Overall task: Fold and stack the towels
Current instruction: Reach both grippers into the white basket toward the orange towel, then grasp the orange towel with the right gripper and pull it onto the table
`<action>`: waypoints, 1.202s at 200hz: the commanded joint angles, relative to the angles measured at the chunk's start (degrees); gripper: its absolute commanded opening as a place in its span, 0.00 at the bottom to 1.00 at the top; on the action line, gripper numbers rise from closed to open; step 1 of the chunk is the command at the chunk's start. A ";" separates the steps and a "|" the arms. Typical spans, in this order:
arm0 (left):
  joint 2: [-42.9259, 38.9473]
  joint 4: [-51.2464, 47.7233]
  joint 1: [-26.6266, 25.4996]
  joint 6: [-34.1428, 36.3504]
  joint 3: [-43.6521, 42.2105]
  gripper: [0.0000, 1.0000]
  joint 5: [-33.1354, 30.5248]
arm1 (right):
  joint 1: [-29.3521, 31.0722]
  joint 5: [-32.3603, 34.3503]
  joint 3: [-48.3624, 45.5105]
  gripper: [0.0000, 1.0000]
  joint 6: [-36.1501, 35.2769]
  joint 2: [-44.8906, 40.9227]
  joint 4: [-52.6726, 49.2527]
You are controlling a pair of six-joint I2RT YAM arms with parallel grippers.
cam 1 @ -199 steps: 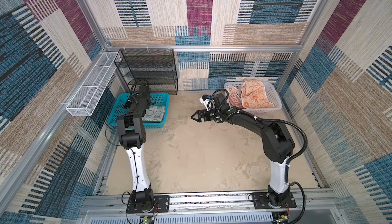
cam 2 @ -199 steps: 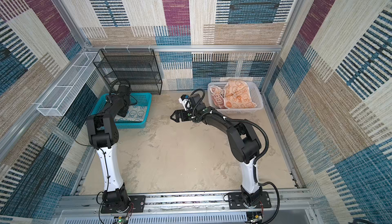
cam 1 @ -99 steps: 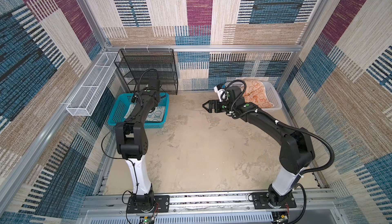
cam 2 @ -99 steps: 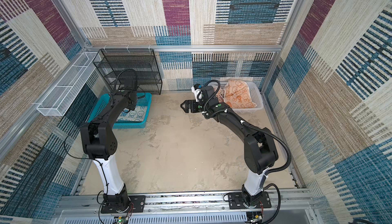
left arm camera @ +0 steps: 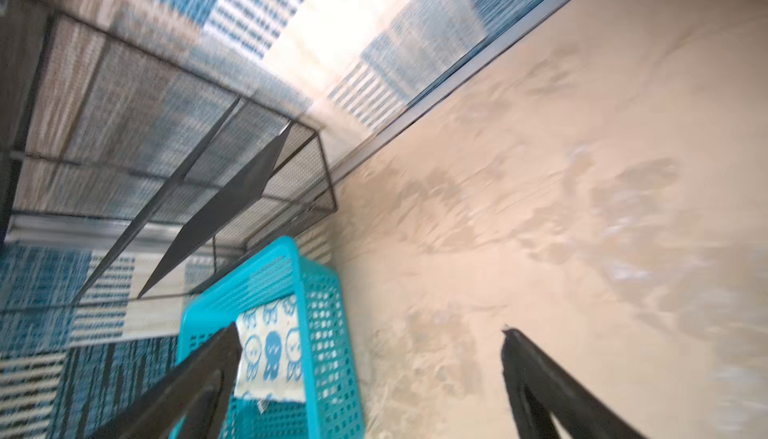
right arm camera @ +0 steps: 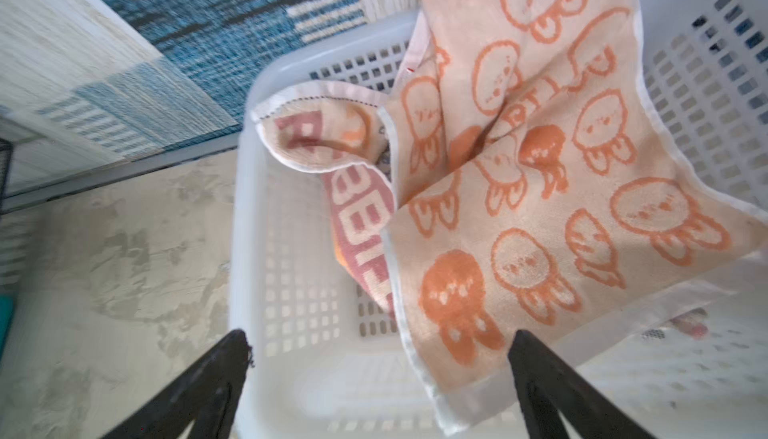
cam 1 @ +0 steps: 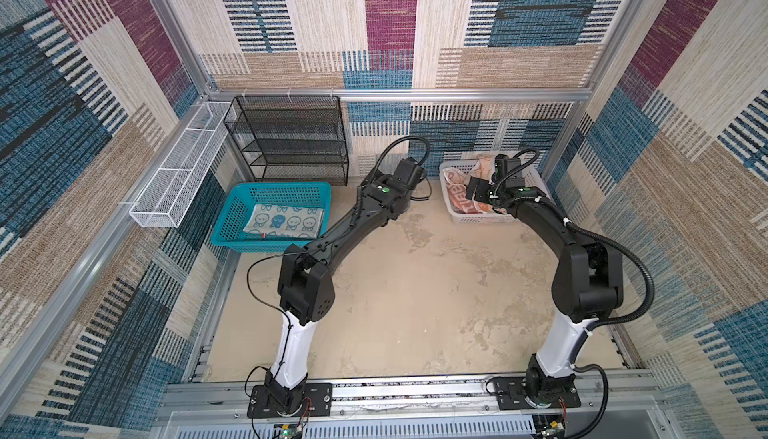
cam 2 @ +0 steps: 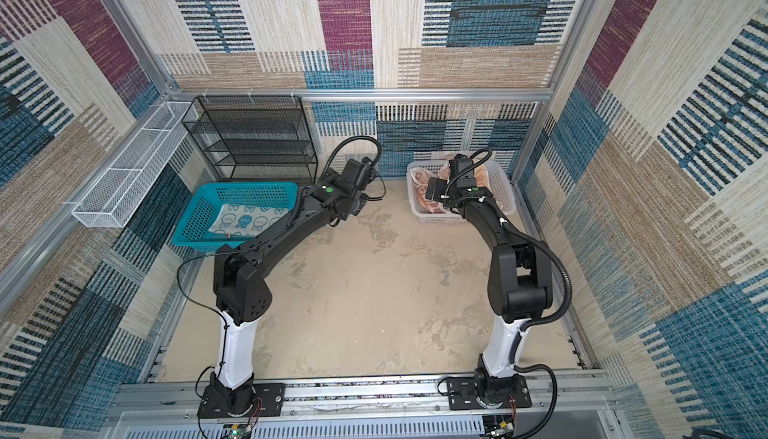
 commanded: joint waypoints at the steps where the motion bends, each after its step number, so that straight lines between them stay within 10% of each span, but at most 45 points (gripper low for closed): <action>1: 3.61 1.11 -2.66 1.44 5.64 1.00 5.34 | -0.41 2.13 4.18 0.97 -0.63 5.11 -1.30; 42: 9.46 3.29 -6.04 2.25 11.80 1.00 8.97 | -0.35 4.88 9.91 0.82 0.06 12.36 -2.04; 133: 10.59 -2.97 -6.80 -6.40 15.80 1.00 15.22 | -0.42 6.21 12.86 0.01 -0.17 11.94 -4.93; 240: -21.29 -0.17 -3.31 -23.37 -15.05 1.00 20.72 | 15.61 2.50 28.74 0.00 -1.04 -6.30 -18.81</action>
